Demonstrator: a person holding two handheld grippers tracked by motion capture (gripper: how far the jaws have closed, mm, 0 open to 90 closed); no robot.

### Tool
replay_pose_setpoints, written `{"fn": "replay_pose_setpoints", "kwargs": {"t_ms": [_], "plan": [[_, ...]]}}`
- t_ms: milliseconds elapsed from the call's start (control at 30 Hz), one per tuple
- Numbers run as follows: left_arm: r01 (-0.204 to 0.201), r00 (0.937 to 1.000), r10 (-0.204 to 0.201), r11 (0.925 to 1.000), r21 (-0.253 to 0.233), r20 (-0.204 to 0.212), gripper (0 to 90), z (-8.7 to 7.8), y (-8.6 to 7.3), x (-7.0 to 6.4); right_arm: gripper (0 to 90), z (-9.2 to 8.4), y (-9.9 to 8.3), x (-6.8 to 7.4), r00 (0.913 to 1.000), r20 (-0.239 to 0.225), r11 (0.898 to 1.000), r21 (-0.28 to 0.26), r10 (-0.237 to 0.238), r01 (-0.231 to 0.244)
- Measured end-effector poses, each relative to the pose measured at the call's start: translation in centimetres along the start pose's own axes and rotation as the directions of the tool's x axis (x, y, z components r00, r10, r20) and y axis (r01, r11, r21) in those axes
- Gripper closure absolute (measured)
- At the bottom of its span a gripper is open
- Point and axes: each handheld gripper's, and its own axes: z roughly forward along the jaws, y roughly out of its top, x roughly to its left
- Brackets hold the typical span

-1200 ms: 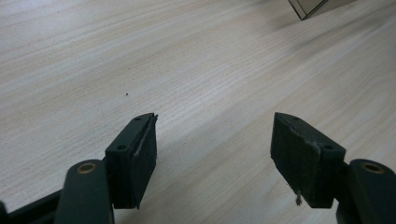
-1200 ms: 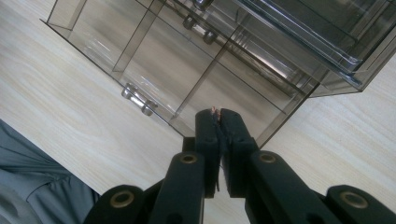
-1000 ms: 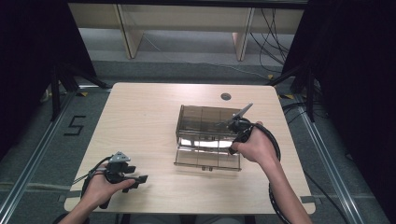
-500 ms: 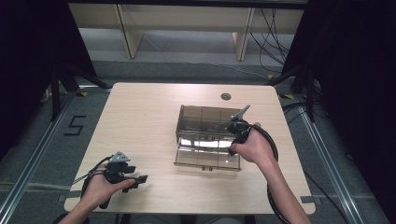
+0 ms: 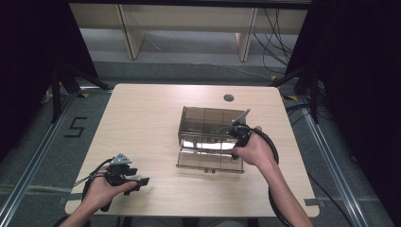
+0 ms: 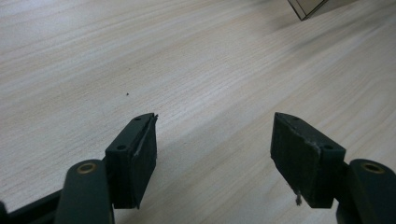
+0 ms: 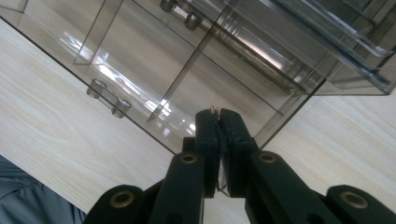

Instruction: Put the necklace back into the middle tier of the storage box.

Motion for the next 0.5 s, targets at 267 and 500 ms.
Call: {"fn": "replay_pose_setpoints", "kwargs": {"t_ms": [267, 500], "plan": [[-0.004, 1.0000, 0.004, 1.0000, -0.002, -0.002, 31.2, 0.0, 0.0, 0.0, 86.9, 1.0, 0.2, -0.1, 0.9999, 0.012, 1.000, 0.026, 0.000, 0.000], [0.000, 1.0000, 0.000, 1.0000, -0.004, -0.003, 31.2, 0.0, 0.0, 0.0, 86.9, 1.9, 0.3, -0.4, 0.9995, 0.014, 0.999, 0.028, -0.028, 0.027]]}}
